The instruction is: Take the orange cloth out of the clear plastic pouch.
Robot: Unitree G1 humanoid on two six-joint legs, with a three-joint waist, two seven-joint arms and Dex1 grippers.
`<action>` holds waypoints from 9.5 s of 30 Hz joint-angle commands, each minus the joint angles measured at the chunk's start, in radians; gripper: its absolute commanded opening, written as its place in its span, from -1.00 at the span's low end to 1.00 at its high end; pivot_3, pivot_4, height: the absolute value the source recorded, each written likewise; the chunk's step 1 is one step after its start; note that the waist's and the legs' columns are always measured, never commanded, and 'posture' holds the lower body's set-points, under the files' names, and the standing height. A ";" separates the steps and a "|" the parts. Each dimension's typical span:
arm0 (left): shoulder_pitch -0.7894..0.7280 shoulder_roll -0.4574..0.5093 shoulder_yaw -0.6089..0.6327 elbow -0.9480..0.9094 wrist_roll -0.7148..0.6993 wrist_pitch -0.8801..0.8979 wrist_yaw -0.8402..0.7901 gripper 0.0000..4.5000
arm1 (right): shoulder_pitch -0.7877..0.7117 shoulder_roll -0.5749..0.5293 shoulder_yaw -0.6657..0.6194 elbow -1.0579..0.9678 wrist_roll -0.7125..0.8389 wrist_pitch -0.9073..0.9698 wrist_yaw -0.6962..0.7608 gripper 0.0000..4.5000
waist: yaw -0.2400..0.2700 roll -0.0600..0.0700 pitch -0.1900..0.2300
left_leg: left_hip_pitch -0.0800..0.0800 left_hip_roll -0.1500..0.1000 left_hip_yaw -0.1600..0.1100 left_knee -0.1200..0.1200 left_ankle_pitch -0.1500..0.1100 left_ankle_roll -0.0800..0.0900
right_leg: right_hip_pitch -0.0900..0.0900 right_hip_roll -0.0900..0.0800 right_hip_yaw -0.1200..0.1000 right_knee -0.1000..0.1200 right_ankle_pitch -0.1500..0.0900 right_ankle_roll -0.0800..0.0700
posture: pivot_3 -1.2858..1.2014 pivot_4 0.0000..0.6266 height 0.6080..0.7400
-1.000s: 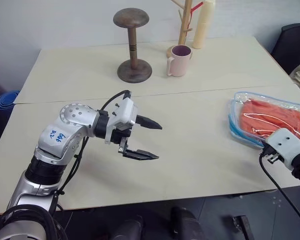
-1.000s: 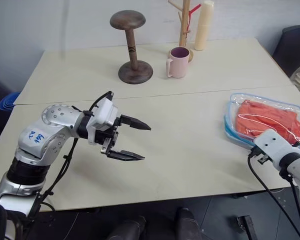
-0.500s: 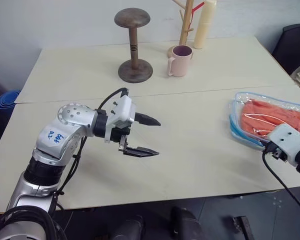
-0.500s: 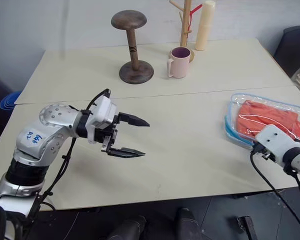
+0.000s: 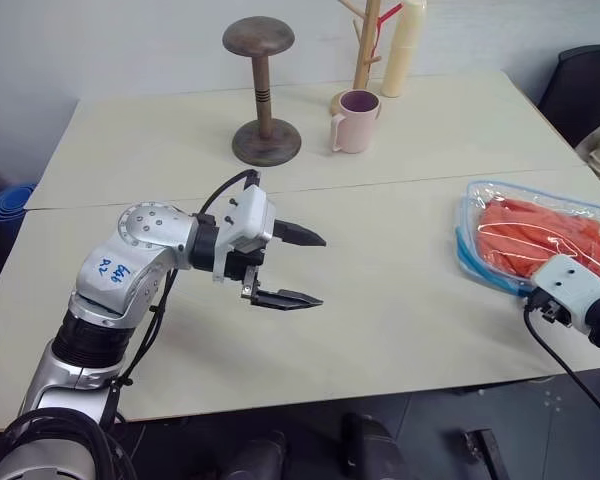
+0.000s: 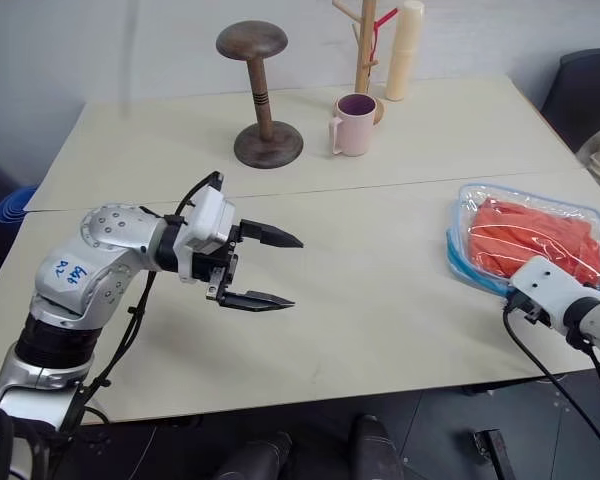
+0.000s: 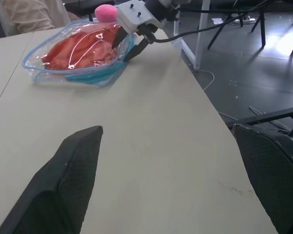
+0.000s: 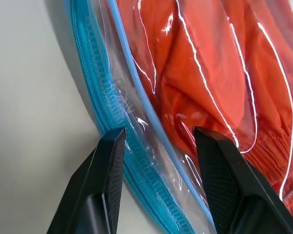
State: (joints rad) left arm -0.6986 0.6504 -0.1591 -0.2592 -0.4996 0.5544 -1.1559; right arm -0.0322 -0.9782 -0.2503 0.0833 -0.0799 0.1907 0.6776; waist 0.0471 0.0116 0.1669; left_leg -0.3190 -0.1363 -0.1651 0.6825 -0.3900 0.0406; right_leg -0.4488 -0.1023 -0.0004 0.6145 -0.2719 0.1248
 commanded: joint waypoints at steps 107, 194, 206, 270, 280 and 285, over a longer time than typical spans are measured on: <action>0.087 0.130 0.113 -0.079 -0.024 -0.002 0.026 1.00 | -0.199 0.226 -0.216 -0.714 0.011 0.896 0.399 0.66 | -0.019 -0.005 0.000 | -0.013 0.008 0.010 0.009 -0.005 -0.003 | -0.017 0.008 0.002 0.010 0.005 -0.007 | 0.03 -0.52 1.00; 0.004 -0.271 -0.245 0.324 0.539 -0.473 0.193 -0.92 | -0.780 0.198 0.550 0.445 -0.221 -0.729 0.072 0.57 | -0.027 -0.007 0.001 | -0.019 0.008 0.025 0.016 -0.005 -0.003 | -0.030 0.008 0.003 0.014 0.007 -0.004 | 0.03 -0.52 1.00; 0.063 -0.246 -0.190 0.245 0.528 -0.379 0.225 -1.00 | -0.839 0.244 0.550 0.599 -0.221 -0.891 0.112 -0.99 | -0.037 -0.007 0.001 | -0.019 0.008 0.025 0.016 -0.005 -0.003 | -0.030 0.009 0.004 0.015 0.007 -0.004 | 0.03 -0.52 1.00; -0.109 0.126 -0.119 0.165 0.388 -0.348 0.053 0.99 | -0.061 0.028 0.061 -0.659 0.904 0.370 0.036 1.00 | -0.015 -0.007 0.000 | -0.016 0.009 0.018 0.017 -0.005 -0.004 | -0.021 0.008 0.005 0.011 0.009 -0.007 | 0.03 -0.52 1.00; -0.175 -0.089 -0.227 0.497 0.632 -0.687 0.210 0.91 | -0.010 0.073 0.024 -0.734 0.883 0.426 -0.018 1.00 | -0.017 -0.008 0.001 | -0.017 0.009 0.019 0.018 -0.005 -0.004 | -0.023 0.008 0.005 0.011 0.009 -0.007 | 0.03 -0.52 1.00; -0.164 -0.115 -0.222 0.533 0.654 -0.733 0.212 0.32 | 0.005 0.084 0.016 -0.746 0.868 0.425 -0.015 1.00 | -0.015 -0.009 0.001 | -0.017 0.009 0.019 0.018 -0.005 -0.003 | -0.023 0.008 0.005 0.012 0.009 -0.006 | 0.03 -0.52 1.00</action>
State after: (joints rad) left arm -0.8561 0.5379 -0.3991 0.2867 0.1511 -0.1554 -0.9503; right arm -0.0279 -0.9009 -0.2010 -0.6242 0.7875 0.6193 0.6639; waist 0.0319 0.0029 0.1679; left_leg -0.3362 -0.1275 -0.1464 0.7006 -0.3950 0.0373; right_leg -0.4718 -0.0946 0.0044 0.6264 -0.2626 0.1184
